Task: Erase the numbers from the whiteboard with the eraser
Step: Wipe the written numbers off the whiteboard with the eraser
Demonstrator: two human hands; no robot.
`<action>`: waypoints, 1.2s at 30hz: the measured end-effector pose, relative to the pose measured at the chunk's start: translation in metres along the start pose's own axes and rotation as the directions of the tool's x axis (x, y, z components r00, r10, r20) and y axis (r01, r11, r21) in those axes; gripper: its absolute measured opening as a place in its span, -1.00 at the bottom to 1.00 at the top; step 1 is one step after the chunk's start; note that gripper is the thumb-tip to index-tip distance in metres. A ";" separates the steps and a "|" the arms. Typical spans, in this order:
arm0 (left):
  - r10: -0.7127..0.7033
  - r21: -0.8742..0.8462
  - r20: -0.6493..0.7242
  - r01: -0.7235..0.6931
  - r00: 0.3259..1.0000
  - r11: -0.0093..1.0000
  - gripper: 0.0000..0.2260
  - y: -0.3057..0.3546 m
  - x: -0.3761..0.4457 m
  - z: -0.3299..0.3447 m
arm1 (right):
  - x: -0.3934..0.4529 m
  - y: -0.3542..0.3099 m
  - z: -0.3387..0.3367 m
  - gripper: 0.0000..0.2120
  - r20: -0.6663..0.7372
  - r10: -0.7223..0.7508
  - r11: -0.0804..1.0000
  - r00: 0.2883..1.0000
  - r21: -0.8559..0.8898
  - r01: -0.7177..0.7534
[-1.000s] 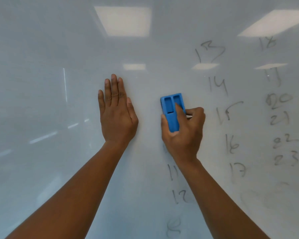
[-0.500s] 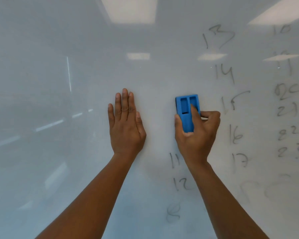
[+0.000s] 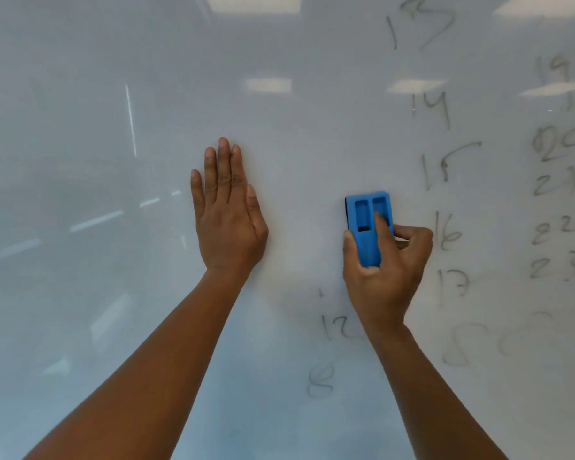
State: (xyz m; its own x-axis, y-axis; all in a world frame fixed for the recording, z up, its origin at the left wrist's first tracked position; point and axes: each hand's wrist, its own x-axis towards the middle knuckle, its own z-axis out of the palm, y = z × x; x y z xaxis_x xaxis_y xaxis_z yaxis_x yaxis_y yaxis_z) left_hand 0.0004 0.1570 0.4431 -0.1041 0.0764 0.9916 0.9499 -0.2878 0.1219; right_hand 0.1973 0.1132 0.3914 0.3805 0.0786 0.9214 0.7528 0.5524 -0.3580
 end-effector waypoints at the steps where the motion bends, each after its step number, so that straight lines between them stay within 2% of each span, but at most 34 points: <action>1: -0.001 0.002 -0.002 0.001 1.000 1.000 -0.52 0.000 0.000 0.000 | 0.003 -0.007 0.005 -0.51 0.006 -0.005 1.000 1.000 0.002 0.005; 6: -0.001 -0.007 -0.009 0.001 1.000 1.000 -0.53 0.000 -0.001 -0.001 | -0.054 -0.032 0.017 -0.57 0.207 -0.143 0.990 0.968 0.016 0.143; 9: 0.001 -0.009 -0.018 -0.001 1.000 1.000 -0.53 -0.002 0.000 -0.002 | -0.092 -0.014 0.001 -0.56 0.302 -0.150 0.988 0.941 0.005 0.156; 11: 0.004 -0.011 -0.027 -0.004 1.000 1.000 -0.53 -0.001 -0.001 -0.002 | -0.099 0.007 -0.016 -0.57 0.276 -0.106 0.992 0.955 -0.039 0.121; 14: -0.010 -0.014 -0.025 0.009 1.000 1.000 -0.53 0.002 -0.004 0.000 | -0.078 0.032 -0.033 -0.55 0.159 -0.013 0.992 0.987 -0.123 0.033; 18: -0.022 -0.019 -0.033 0.021 0.999 1.000 -0.53 0.004 -0.007 0.002 | -0.040 0.019 -0.020 -0.55 0.057 0.074 0.994 0.996 -0.084 -0.070; 20: -0.027 -0.027 -0.035 0.026 0.999 0.999 -0.53 0.007 -0.012 0.003 | -0.038 0.001 -0.007 -0.58 0.078 0.031 0.997 0.996 -0.071 -0.025; 23: -0.012 -0.027 0.002 0.012 1.000 1.000 -0.52 0.011 -0.030 0.004 | -0.061 -0.014 0.001 -0.58 0.181 -0.077 0.993 0.980 -0.076 0.092; 27: 0.002 -0.017 0.037 -0.002 0.999 1.000 -0.51 0.012 -0.053 0.005 | -0.099 0.003 -0.014 -0.49 0.321 -0.131 0.981 0.938 -0.095 0.169; 29: 0.003 -0.014 0.042 -0.002 0.999 1.000 -0.52 0.012 -0.056 0.005 | -0.098 0.020 -0.025 -0.53 0.285 -0.118 0.982 0.951 -0.107 0.154; 32: 0.007 -0.009 0.045 -0.007 0.999 1.000 -0.52 0.013 -0.057 0.005 | -0.075 0.038 -0.027 -0.59 0.157 -0.079 0.986 0.984 -0.136 0.101; 36: -0.008 -0.001 0.051 0.008 0.999 1.000 -0.51 0.013 -0.060 0.007 | -0.053 0.032 -0.011 -0.60 0.059 -0.053 0.993 0.997 -0.101 0.059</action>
State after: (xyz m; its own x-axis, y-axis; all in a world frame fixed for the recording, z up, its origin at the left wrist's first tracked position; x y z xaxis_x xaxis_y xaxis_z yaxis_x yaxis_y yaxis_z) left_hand 0.0211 0.1554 0.3848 -0.0968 0.1272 0.9871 0.9488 -0.2880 0.1301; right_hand 0.2072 0.1175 0.3293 0.3079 0.0977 0.9464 0.8241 0.4698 -0.3166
